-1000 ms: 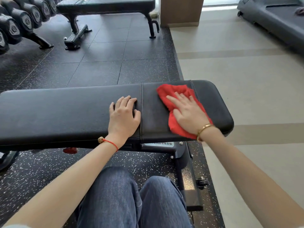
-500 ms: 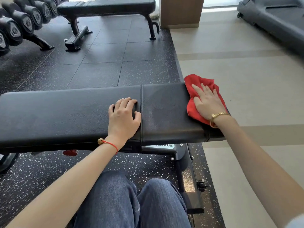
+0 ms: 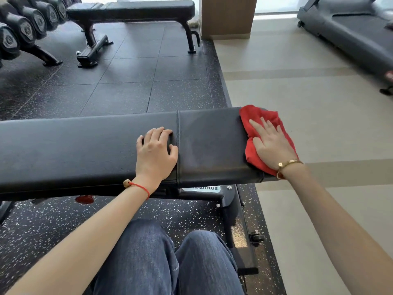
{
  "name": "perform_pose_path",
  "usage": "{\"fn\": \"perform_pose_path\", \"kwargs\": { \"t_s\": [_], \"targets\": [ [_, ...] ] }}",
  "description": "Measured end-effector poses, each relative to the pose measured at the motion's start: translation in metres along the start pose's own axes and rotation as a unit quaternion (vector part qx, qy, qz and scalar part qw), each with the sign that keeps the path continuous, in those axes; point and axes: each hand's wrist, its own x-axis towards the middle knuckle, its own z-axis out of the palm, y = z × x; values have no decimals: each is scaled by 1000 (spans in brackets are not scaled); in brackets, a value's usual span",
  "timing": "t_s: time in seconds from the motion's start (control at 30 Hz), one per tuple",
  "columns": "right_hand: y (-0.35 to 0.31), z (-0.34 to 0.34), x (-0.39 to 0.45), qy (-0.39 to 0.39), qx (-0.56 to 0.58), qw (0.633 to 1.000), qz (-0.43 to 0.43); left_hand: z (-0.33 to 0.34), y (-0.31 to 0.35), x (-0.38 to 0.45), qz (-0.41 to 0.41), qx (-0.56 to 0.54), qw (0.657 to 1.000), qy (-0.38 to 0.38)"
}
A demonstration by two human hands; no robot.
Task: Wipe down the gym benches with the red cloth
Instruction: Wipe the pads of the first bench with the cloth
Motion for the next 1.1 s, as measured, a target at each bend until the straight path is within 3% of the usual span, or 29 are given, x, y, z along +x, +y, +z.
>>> {"fn": "perform_pose_path", "kwargs": {
  "t_s": [0.3,0.47,0.57,0.67,0.87,0.97,1.1],
  "targets": [
    [-52,15,8,-21,-18,999,-28,1,2,-1,-4,3,1000,-5],
    [-135,45,-5,-38,-10,989,-139,2,1,0,-12,-5,1000,-1],
    [-145,53,-39,-28,13,980,-194,3,-2,0,-7,-5,1000,-3],
    [-115,44,-47,-17,12,983,-183,3,-7,0,-4,-12,1000,-1],
    [-80,27,17,-29,-22,999,-34,3,-3,-2,-4,-7,1000,-9],
    [-110,34,37,-45,-29,998,-46,1,0,-1,-9,-3,1000,-12],
    [-129,43,5,-54,-8,991,-126,2,0,1,-12,-8,1000,-6]
  ]
}}
